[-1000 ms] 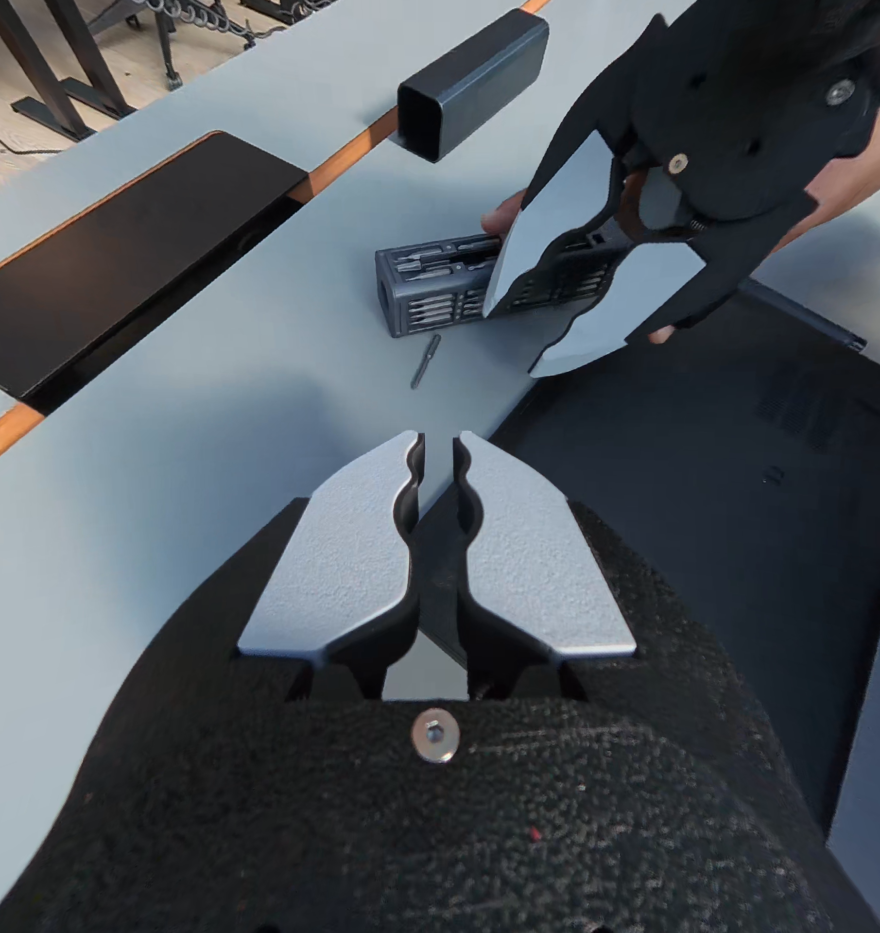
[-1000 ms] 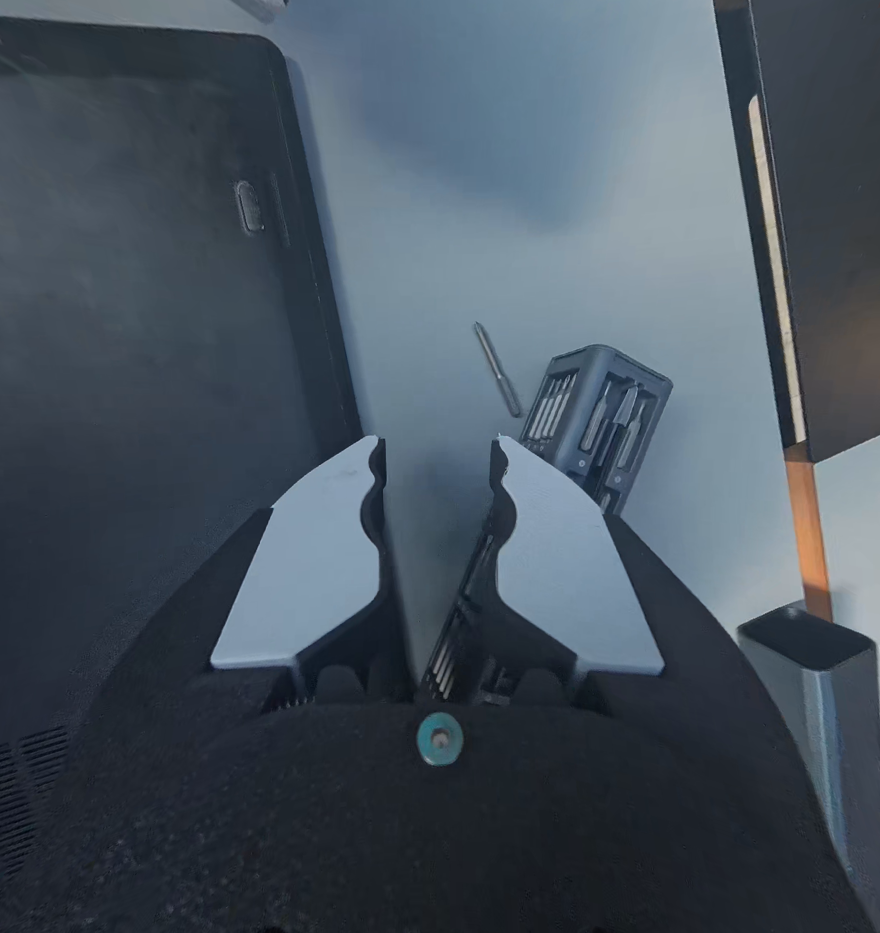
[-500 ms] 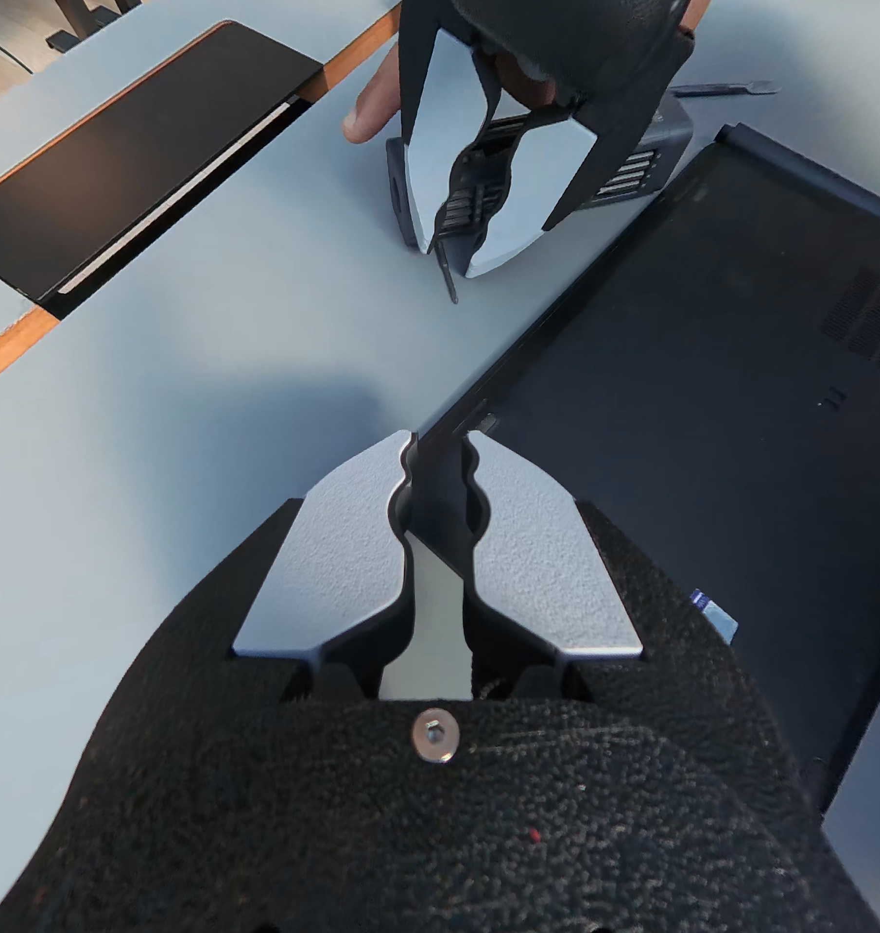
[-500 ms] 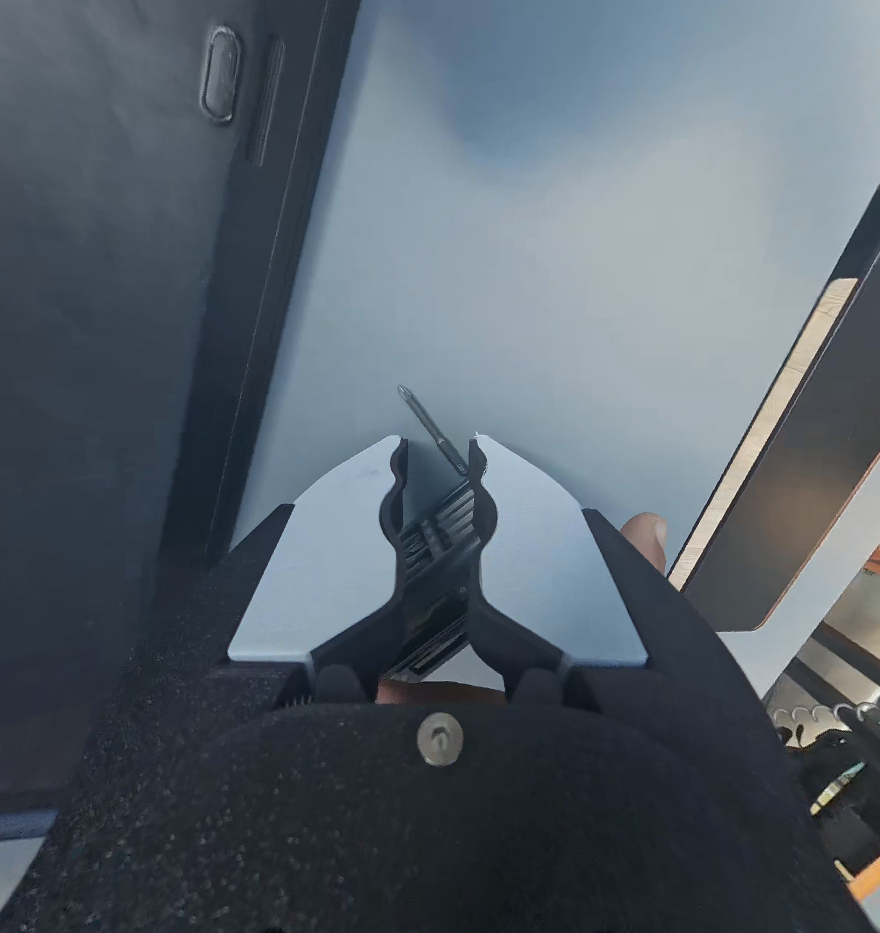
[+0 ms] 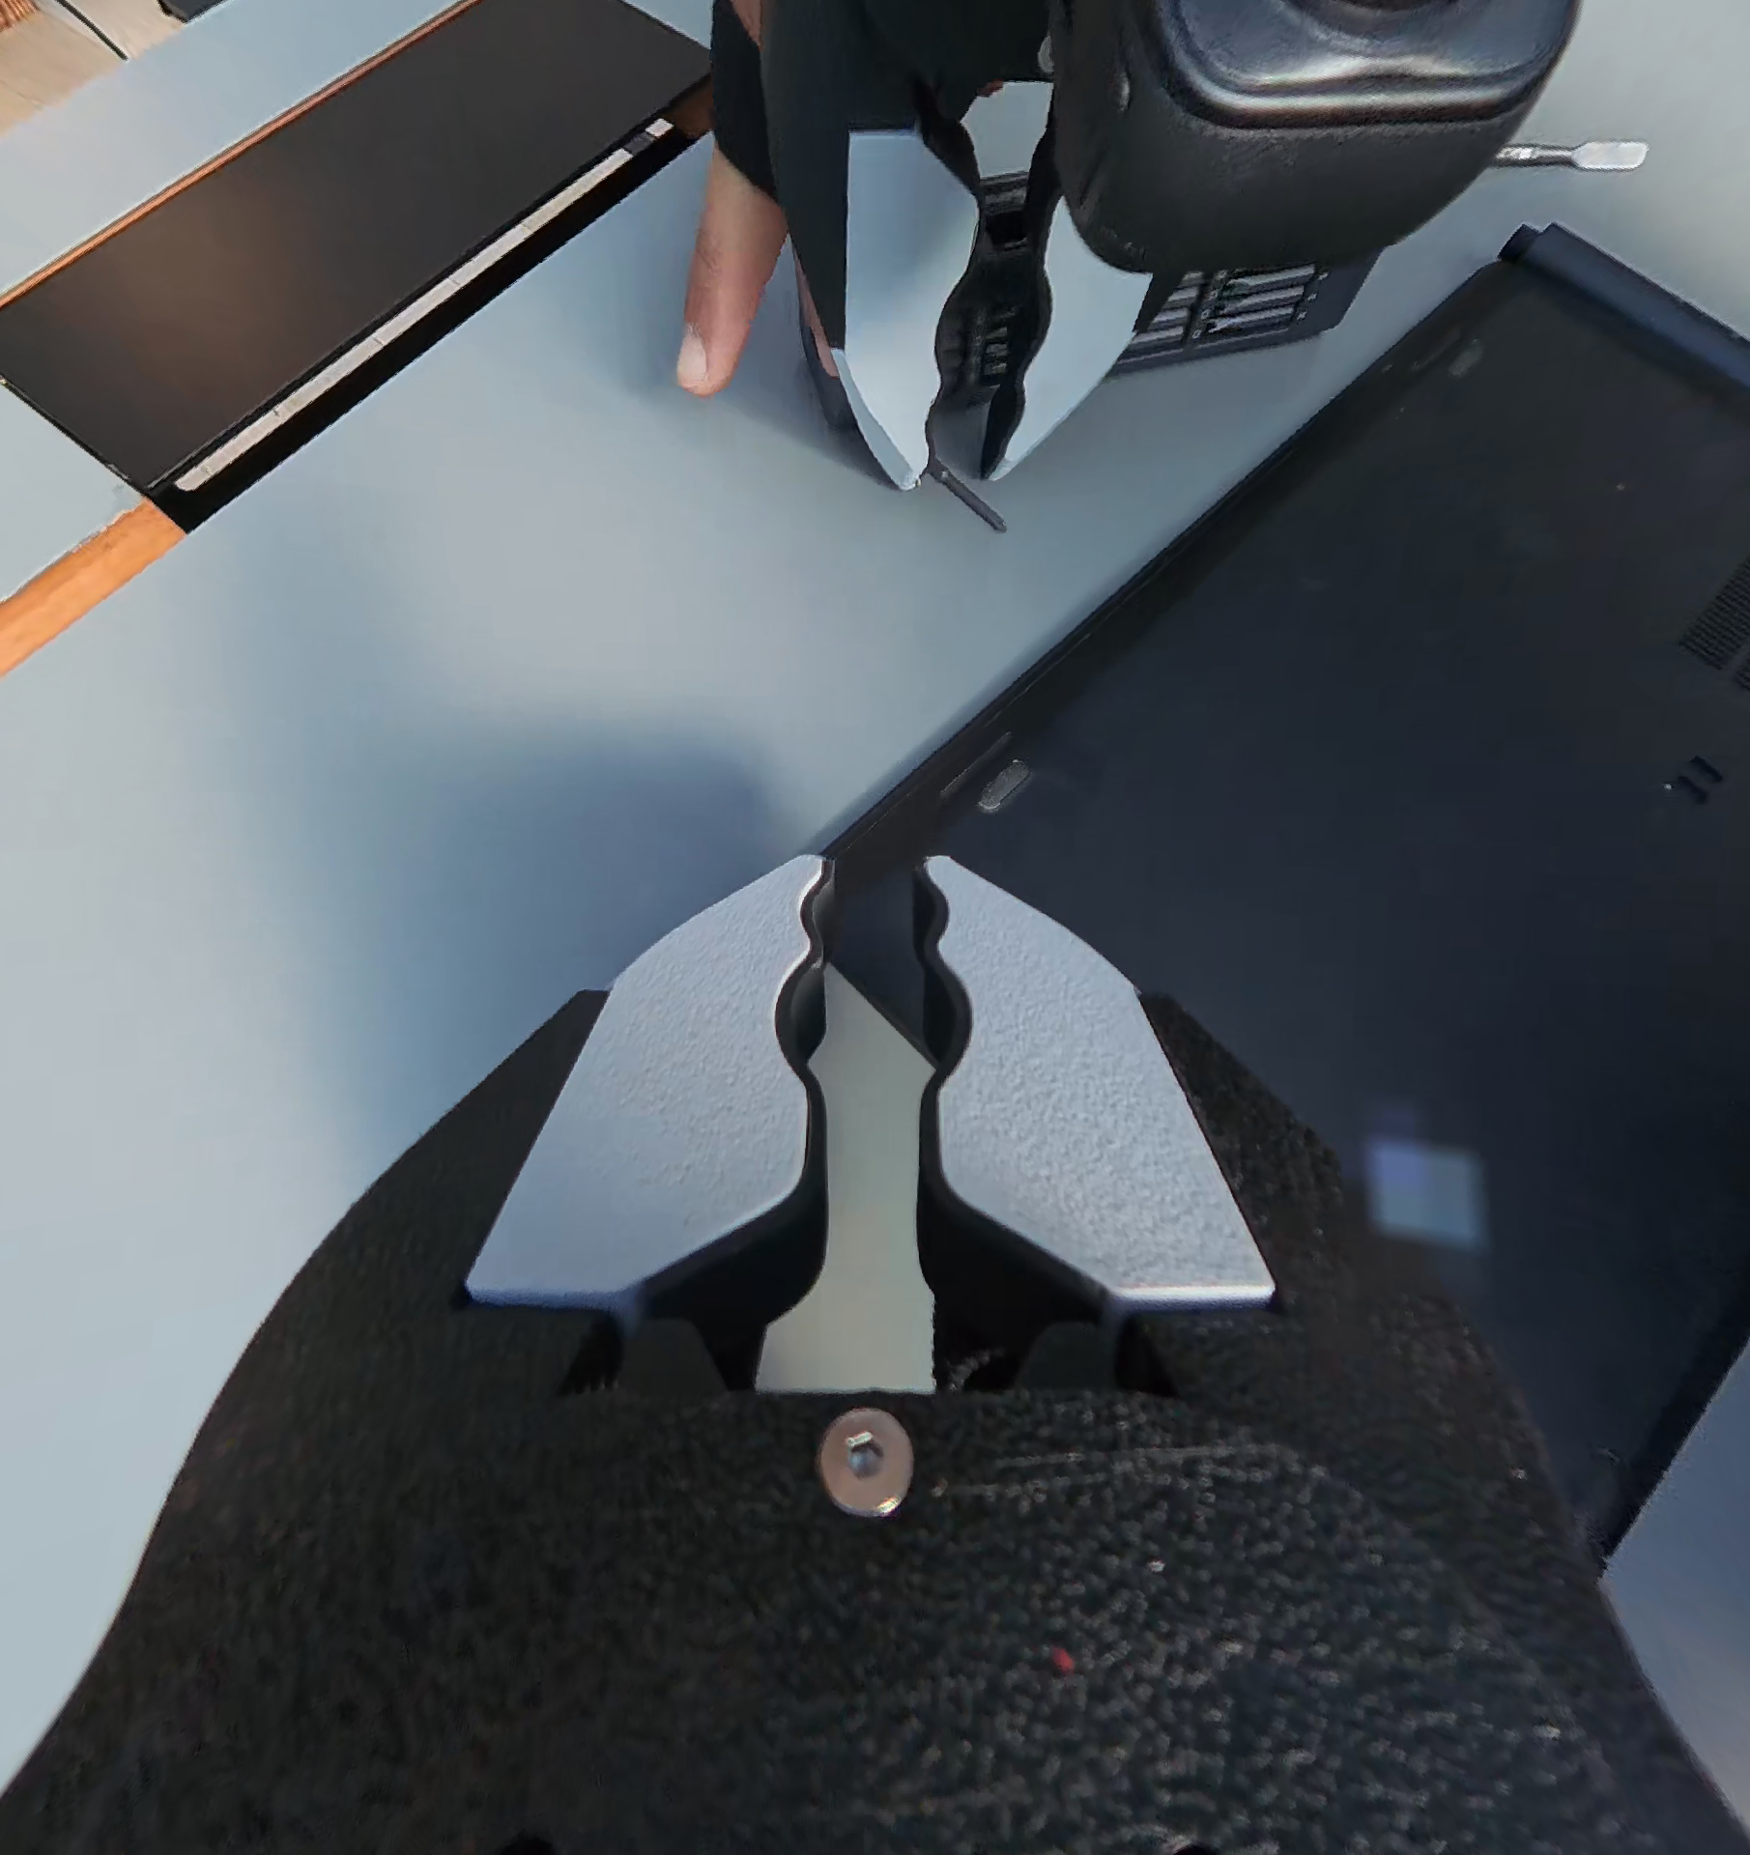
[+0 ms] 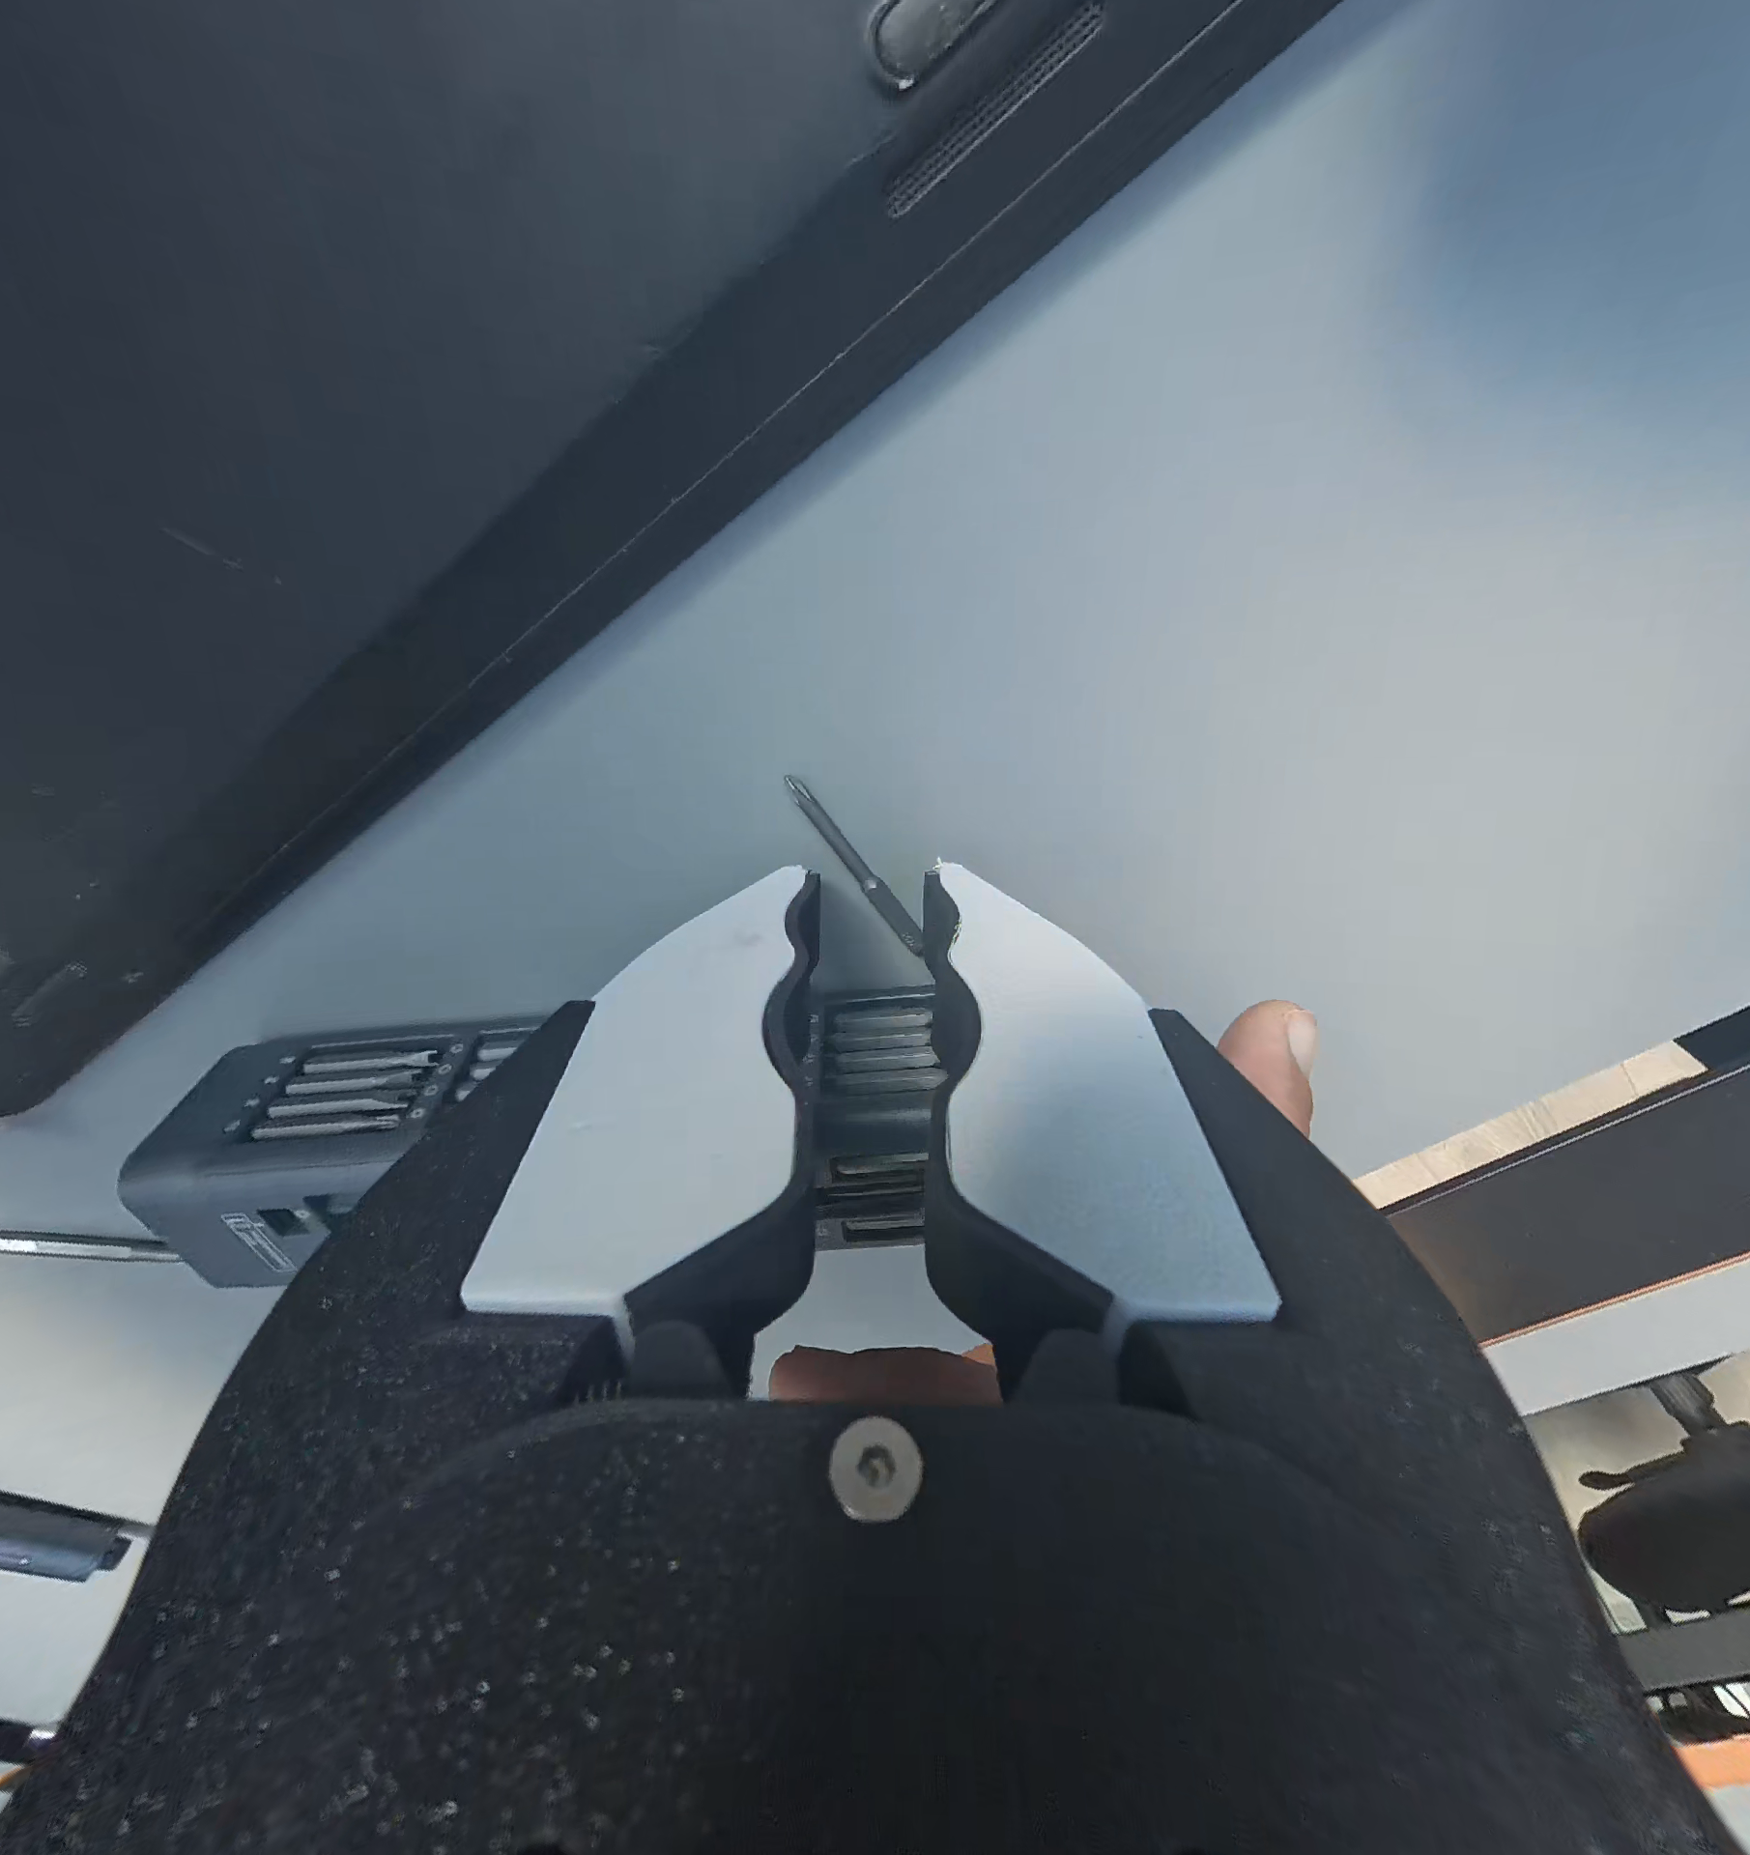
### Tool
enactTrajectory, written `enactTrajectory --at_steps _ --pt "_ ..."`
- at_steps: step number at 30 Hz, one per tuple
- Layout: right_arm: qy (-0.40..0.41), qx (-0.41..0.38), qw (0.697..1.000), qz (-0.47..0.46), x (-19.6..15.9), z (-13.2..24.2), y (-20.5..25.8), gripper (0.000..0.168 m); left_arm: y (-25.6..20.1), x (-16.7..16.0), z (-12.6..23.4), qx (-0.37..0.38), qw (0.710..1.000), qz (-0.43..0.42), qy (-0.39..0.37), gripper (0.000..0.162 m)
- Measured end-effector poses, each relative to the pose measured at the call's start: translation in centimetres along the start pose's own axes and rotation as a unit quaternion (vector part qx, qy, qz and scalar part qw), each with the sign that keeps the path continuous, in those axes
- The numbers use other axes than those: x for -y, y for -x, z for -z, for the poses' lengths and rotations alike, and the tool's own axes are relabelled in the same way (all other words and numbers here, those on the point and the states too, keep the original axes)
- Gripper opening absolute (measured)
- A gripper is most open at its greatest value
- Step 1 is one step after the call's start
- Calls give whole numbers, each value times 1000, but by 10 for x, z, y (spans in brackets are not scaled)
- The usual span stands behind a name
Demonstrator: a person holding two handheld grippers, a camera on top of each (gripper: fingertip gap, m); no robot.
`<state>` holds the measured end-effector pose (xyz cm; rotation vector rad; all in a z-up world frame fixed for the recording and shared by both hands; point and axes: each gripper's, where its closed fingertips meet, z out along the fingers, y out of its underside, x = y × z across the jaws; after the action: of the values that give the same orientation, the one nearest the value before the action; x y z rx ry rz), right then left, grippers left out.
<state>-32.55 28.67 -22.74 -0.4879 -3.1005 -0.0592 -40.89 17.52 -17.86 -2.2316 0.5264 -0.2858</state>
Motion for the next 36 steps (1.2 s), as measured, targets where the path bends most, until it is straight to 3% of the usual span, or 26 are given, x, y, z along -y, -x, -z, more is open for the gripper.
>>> enactTrajectory --at_steps 4,10,16,22,25,27,30,33,36 --pt "28 20 999 31 -11 -3 -8 16 5 -9 9 14 1000 12 7 13" --pt "-5 -2 1000 14 -6 -4 -3 4 10 -10 18 22 999 24 2 12" --pt "-4 -26 999 -31 -6 -4 -2 3 9 1 10 15 1000 21 -3 11" --pt "-78 -49 988 -128 4 12 1 3 -7 17 4 9 1000 11 -20 10" --pt "-198 -53 953 -221 35 46 -1 3 -18 28 1 15 1000 -18 -18 14" --pt "-305 -55 905 -290 59 77 -3 3 -23 42 3 27 999 -26 -40 19" --pt "-404 -90 839 -352 79 112 3 4 -36 70 15 -2 994 1 -107 24" --pt "-414 -139 818 -373 86 122 20 4 -49 88 27 -36 989 24 -144 19" --pt "-411 -158 812 -383 91 126 37 4 -67 92 27 -58 991 7 -120 19"
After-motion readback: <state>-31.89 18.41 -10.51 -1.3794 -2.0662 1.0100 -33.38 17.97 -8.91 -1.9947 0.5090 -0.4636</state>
